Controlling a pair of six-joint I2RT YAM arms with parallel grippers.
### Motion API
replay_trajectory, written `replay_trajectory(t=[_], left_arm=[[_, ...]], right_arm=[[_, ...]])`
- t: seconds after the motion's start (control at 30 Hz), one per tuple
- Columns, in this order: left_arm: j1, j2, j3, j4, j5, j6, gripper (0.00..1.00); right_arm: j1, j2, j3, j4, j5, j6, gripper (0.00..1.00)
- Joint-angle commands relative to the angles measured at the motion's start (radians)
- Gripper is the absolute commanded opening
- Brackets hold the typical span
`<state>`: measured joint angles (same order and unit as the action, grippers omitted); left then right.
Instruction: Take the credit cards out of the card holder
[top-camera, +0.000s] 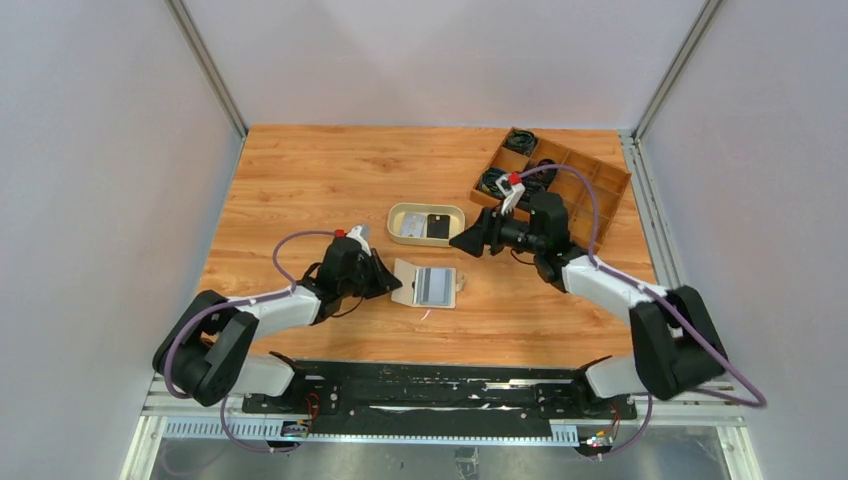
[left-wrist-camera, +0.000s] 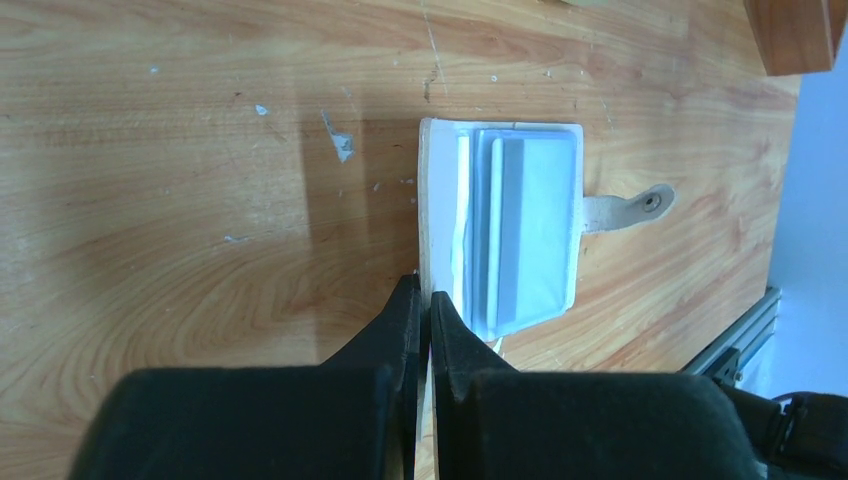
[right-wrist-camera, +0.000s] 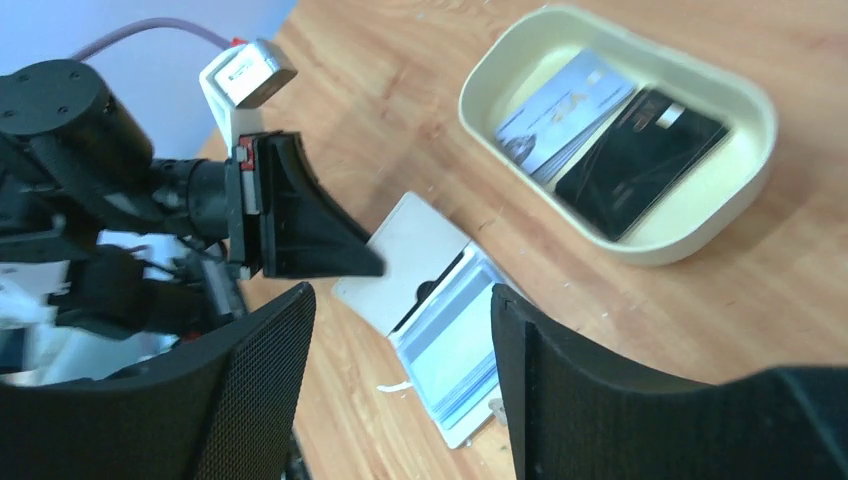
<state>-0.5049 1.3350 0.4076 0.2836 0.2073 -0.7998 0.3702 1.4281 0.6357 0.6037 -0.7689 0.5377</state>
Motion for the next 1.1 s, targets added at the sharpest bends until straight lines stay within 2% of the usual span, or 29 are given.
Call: replay_trajectory(t=[0.0, 0.1, 0.2, 0.6, 1.07], left_arm=[[-0.017, 0.014, -0.041, 0.036, -0.097, -0.056, 0.0], [-0.038, 0.045, -0.056, 0.076, -0.129, -0.124, 0.0], [-0.07, 0.077, -0.07, 0.109, -0.174, -0.172, 0.0], [-0.108, 0.15, -0.099, 0.184, -0.238, -0.239, 0.0], [-0.115, 0.163, -0.089, 0.183, -0.237, -0.24, 0.0]], right_arm=[[0.128, -0.126, 0.125, -0.545, 0.402, -0.312, 0.69], [0.206, -0.133, 0.163, -0.6, 0.52, -0.312, 0.7], [0.256, -0.112, 0.159, -0.595, 0.566, -0.261, 0.7], [0.265, 0.076, 0.118, -0.453, 0.479, -0.13, 0.71], [0.262, 0.183, 0.086, -0.353, 0.472, -0.097, 0.72]])
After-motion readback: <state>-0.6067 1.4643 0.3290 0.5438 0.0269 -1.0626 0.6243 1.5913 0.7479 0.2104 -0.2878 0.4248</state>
